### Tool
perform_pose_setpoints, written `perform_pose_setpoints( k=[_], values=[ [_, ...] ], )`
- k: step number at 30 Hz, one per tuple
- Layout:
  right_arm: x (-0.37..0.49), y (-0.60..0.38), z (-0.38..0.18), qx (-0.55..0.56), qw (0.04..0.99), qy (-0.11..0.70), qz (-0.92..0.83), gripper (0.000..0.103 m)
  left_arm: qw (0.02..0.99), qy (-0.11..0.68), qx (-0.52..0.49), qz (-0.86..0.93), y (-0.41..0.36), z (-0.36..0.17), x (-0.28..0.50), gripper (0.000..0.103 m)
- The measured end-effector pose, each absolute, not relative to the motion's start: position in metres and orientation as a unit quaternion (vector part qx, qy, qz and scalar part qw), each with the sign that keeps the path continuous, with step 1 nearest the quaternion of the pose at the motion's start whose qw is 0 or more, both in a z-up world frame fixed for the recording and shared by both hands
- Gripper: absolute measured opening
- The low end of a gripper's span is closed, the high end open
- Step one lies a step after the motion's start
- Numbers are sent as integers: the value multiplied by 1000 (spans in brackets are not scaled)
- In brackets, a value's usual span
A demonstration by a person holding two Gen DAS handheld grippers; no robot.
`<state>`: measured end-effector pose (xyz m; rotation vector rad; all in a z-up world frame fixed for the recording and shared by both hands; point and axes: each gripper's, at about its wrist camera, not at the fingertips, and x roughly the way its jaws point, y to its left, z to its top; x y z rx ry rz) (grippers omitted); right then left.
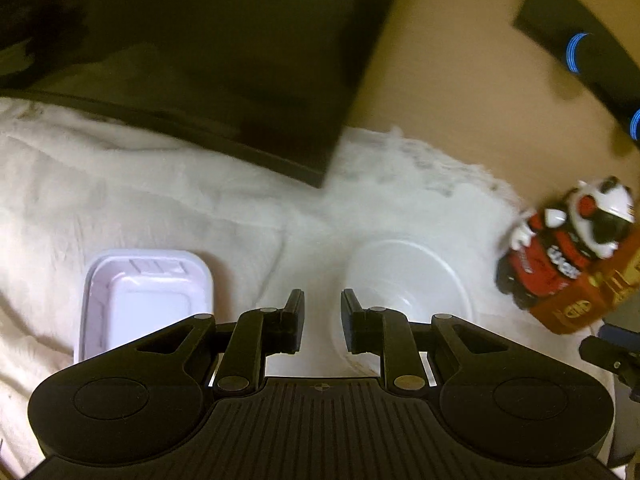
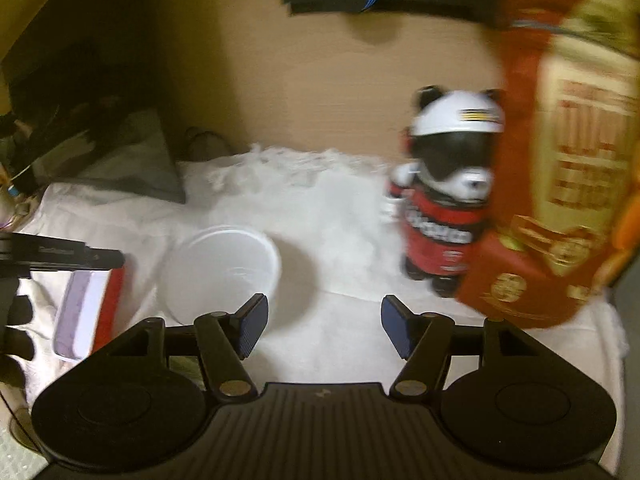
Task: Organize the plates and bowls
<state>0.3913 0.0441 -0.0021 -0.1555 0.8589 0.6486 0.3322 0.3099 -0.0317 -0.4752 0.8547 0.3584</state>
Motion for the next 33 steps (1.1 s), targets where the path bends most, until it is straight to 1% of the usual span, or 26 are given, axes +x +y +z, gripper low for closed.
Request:
perform_pose_setpoints(
  k=[3, 8, 15, 19, 20, 22, 23, 24, 29, 33],
  values=[
    [408, 70, -16, -51, 836, 443, 320, 63, 858, 420, -241, 168, 324, -44, 337, 23],
    [442, 104, -58, -16, 812, 506, 291, 63, 848, 434, -257, 162, 329, -61, 349, 23],
    [463, 120, -101, -5, 806, 536, 251, 63, 844, 424, -302, 131, 332, -72, 364, 23],
    [468, 127, -117, 4, 789, 555, 264, 62, 839, 442, -286, 139, 327, -83, 382, 23],
    [469, 129, -121, 6, 783, 560, 269, 61, 834, 454, -283, 139, 325, -88, 388, 23],
    [471, 133, -127, 9, 771, 573, 278, 41, 824, 471, -288, 129, 323, -98, 398, 23],
    [471, 134, -130, 12, 763, 581, 283, 37, 821, 476, -289, 127, 321, -100, 401, 28],
    [470, 133, -130, 14, 760, 584, 285, 33, 820, 479, -287, 127, 318, -101, 403, 31],
    [463, 107, -113, 17, 769, 570, 291, 32, 841, 463, -259, 106, 287, -81, 406, 25],
    [462, 63, -95, 32, 779, 555, 290, 32, 854, 441, -266, 76, 254, -64, 412, 21]
  ],
)
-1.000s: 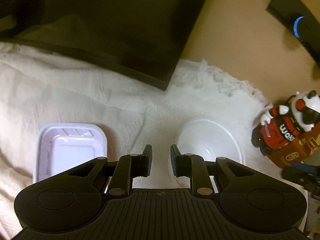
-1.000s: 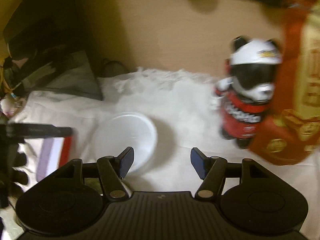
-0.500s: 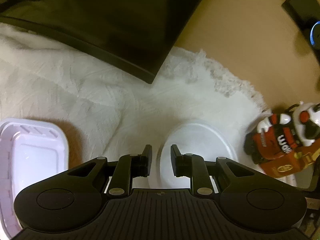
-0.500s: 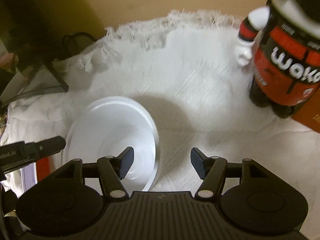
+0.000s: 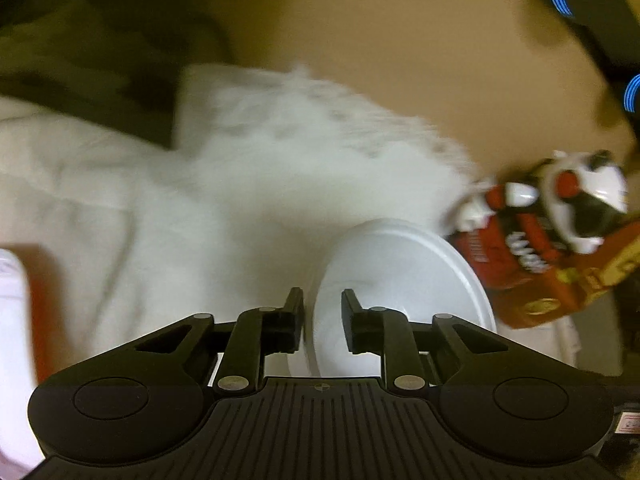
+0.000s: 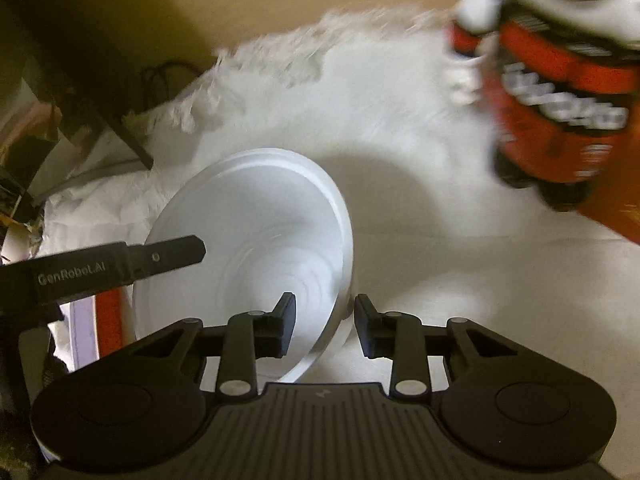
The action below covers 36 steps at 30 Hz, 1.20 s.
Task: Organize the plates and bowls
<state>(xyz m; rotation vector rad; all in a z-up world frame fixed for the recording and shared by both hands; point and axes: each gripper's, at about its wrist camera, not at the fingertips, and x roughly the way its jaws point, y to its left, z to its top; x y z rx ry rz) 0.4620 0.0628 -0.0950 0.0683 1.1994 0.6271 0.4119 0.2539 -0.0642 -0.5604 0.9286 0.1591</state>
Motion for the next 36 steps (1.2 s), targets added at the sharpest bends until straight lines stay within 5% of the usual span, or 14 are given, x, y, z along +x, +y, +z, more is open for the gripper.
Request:
perform_pose_setpoints(
  k=[13, 22, 26, 29, 36],
  values=[
    [465, -57, -92, 48, 821, 523, 222, 34, 846, 482, -228, 17, 134, -78, 443, 22],
    [480, -79, -131, 70, 802, 556, 206, 34, 811, 523, -262, 17, 128, -126, 452, 23],
    [478, -81, -133, 68, 800, 558, 209, 34, 814, 524, -249, 23, 123, -127, 451, 23],
    [480, -76, -135, 65, 798, 560, 215, 35, 819, 518, -248, 18, 121, -121, 450, 32],
    [480, -71, -131, 61, 805, 545, 227, 35, 820, 512, -255, 21, 129, -119, 448, 31]
  ],
)
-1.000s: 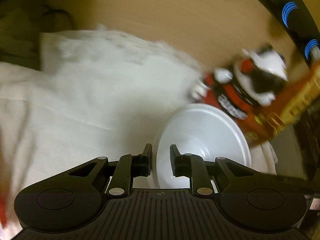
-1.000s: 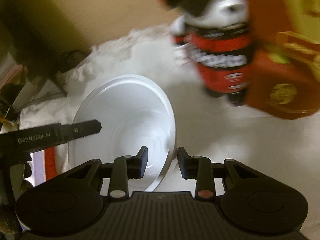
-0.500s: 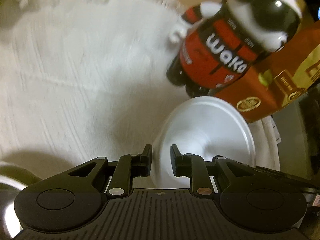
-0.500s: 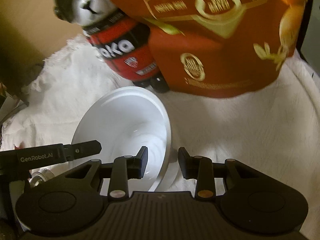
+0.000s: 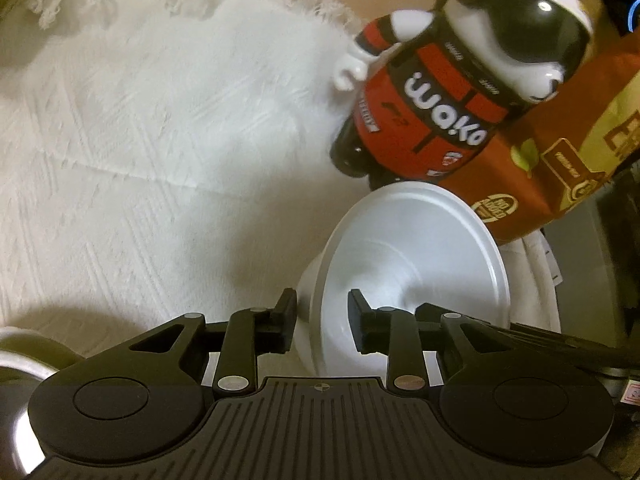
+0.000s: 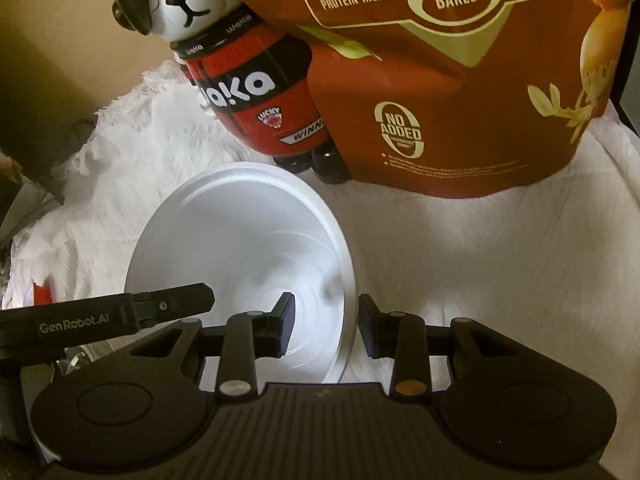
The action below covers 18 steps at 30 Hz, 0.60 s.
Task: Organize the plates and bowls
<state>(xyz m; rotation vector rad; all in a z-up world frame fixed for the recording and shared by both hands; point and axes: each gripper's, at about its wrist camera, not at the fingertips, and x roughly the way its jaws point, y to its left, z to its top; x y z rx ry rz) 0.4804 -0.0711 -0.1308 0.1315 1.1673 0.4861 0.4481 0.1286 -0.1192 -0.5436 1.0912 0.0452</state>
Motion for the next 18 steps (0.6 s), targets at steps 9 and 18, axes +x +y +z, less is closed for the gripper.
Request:
perform_pose_setpoints(
  k=[9, 18],
  values=[
    [482, -70, -142, 73, 793, 563, 222, 35, 808, 528, -260, 27, 126, -129, 451, 31],
    [466, -86, -85, 86, 824, 505, 240, 35, 850, 475, -228, 1, 113, -53, 447, 31]
  ],
)
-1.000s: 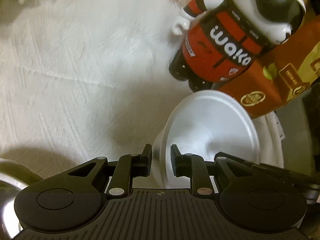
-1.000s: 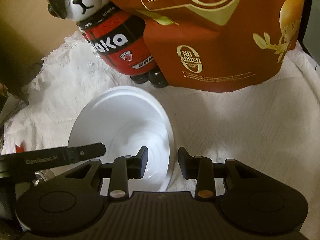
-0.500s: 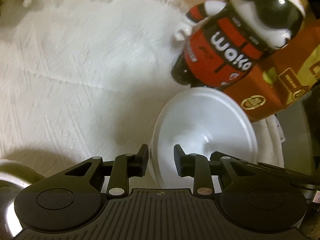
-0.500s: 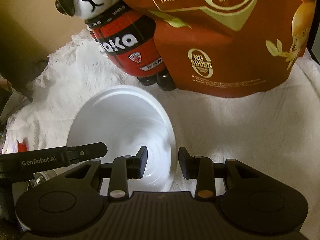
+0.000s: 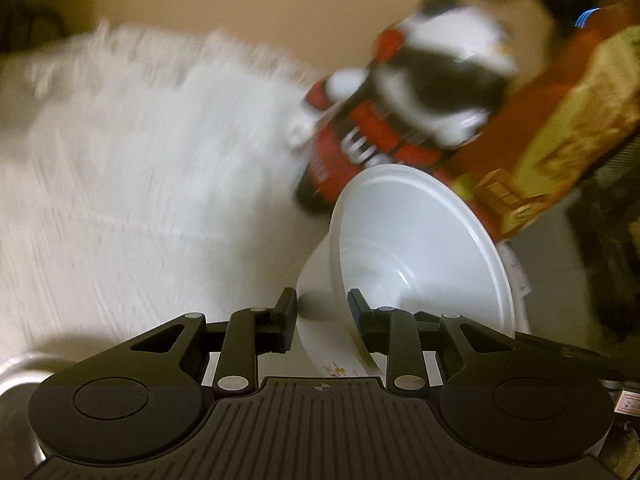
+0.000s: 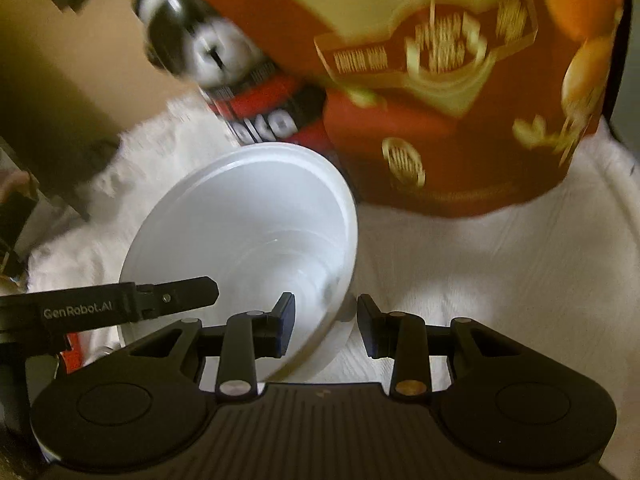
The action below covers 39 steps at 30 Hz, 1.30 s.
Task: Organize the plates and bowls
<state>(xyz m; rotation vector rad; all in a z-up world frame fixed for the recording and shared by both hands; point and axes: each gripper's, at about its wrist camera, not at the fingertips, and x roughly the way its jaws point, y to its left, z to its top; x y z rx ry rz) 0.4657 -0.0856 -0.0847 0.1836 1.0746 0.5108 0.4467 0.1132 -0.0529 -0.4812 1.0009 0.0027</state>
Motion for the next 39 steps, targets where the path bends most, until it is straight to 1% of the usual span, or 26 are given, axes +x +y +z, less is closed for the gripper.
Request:
perform_pose_setpoints(
  k=[7, 15, 19, 26, 29, 31, 35, 36, 39],
  values=[
    [439, -105, -28, 92, 852, 455, 242, 35, 871, 441, -213, -32, 97, -2, 430, 31],
    [400, -130, 11, 84, 870, 424, 237, 36, 870, 447, -197, -57, 85, 20, 403, 31],
    [383, -133, 9, 75, 866, 433, 240, 36, 864, 461, -193, -68, 82, 13, 383, 31],
    [348, -136, -16, 55, 848, 469, 241, 37, 843, 497, -184, -93, 77, -9, 346, 32],
    [335, -136, -26, 50, 840, 482, 244, 37, 831, 515, -184, -97, 78, -24, 333, 32],
    [325, -134, -37, 47, 832, 495, 246, 39, 821, 530, -192, -93, 81, -37, 327, 32],
    [317, -131, -64, 50, 814, 526, 241, 40, 798, 559, -208, -86, 86, -65, 317, 30],
    [315, -131, -68, 47, 817, 524, 238, 41, 795, 561, -213, -88, 86, -68, 316, 27],
    [311, -126, -68, 28, 823, 515, 238, 42, 793, 563, -215, -90, 87, -72, 312, 27]
  ],
)
